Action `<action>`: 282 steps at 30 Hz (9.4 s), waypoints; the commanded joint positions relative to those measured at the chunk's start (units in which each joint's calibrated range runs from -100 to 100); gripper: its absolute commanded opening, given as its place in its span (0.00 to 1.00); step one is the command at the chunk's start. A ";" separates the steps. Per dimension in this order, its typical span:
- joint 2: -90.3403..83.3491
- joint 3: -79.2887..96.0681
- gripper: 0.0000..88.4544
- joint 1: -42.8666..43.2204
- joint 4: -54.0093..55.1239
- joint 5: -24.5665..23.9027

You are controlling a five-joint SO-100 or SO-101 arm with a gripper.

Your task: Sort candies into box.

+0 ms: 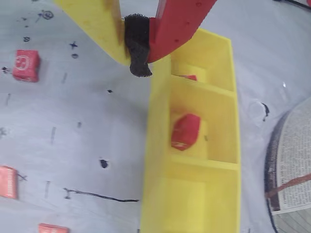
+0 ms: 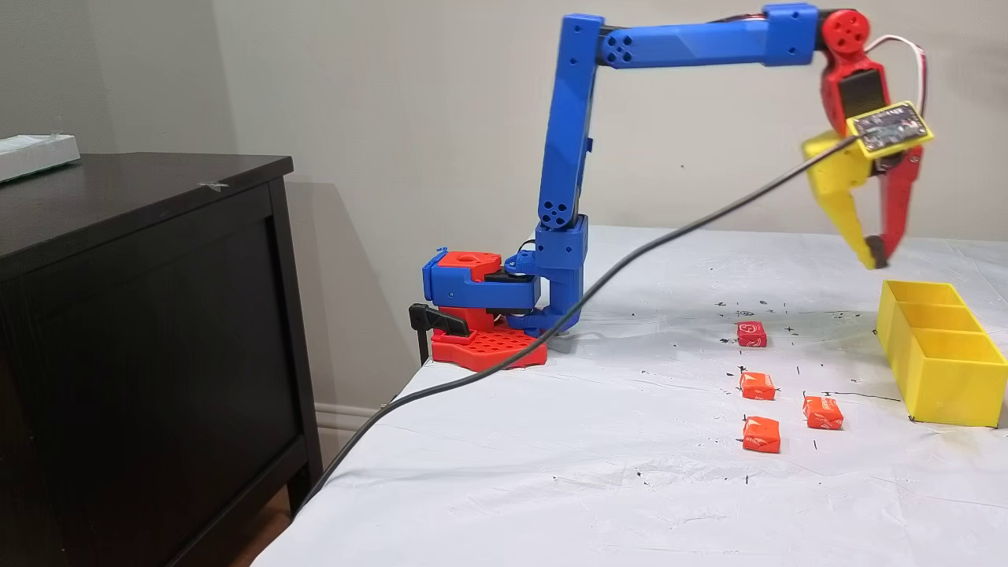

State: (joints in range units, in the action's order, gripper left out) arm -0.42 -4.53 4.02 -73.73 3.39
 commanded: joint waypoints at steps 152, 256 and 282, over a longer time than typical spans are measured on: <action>17.98 -25.83 0.17 -11.36 -1.38 3.57; -0.09 32.98 0.31 -15.34 15.97 17.39; -18.58 24.52 0.00 -9.63 11.06 12.16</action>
State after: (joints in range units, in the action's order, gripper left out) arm -10.41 29.51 -7.53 -60.40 17.61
